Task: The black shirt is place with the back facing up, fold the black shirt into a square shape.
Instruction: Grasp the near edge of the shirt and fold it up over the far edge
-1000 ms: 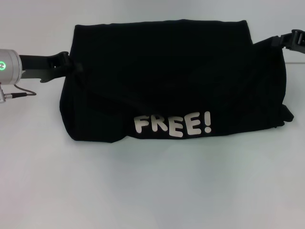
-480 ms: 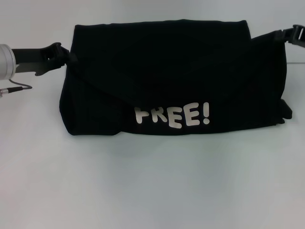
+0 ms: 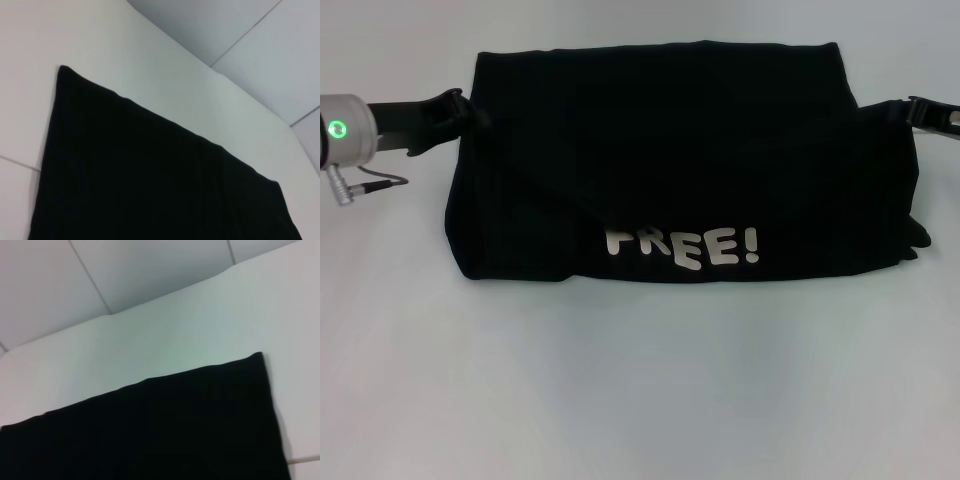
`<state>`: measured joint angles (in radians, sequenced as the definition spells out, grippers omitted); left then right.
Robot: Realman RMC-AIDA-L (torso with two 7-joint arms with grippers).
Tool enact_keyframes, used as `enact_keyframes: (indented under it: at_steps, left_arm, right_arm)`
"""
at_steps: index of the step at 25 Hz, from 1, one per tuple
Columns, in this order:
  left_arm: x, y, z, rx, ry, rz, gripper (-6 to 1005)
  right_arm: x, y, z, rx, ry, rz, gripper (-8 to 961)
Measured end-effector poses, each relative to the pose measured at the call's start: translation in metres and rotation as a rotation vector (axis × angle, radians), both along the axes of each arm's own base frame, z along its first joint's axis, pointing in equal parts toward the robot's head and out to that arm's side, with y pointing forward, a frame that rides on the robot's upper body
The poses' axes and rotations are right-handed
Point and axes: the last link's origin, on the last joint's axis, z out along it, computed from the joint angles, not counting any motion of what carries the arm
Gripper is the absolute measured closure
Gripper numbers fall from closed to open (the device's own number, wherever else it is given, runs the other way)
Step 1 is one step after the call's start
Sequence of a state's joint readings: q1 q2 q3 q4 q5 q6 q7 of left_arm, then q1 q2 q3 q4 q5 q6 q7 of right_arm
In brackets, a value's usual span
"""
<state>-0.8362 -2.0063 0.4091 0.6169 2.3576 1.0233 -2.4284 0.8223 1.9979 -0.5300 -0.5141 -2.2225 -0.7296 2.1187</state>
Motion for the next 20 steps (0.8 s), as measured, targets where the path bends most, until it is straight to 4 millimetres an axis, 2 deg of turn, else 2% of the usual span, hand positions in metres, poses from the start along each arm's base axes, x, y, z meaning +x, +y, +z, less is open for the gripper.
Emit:
enact_keyframes:
  at_steps: [8,20]
  left_arm:
    - [0.006,0.012,-0.005,0.078,0.033,0.019,963]
    - [-0.001,0.018,-0.007,0.138,0.067,0.063,941]
  right_arm:
    - [-0.008,0.012,0.001,0.055,-0.068,0.003,902]
    - [-0.019,0.025,0.004,0.089,-0.172,0.03,903]
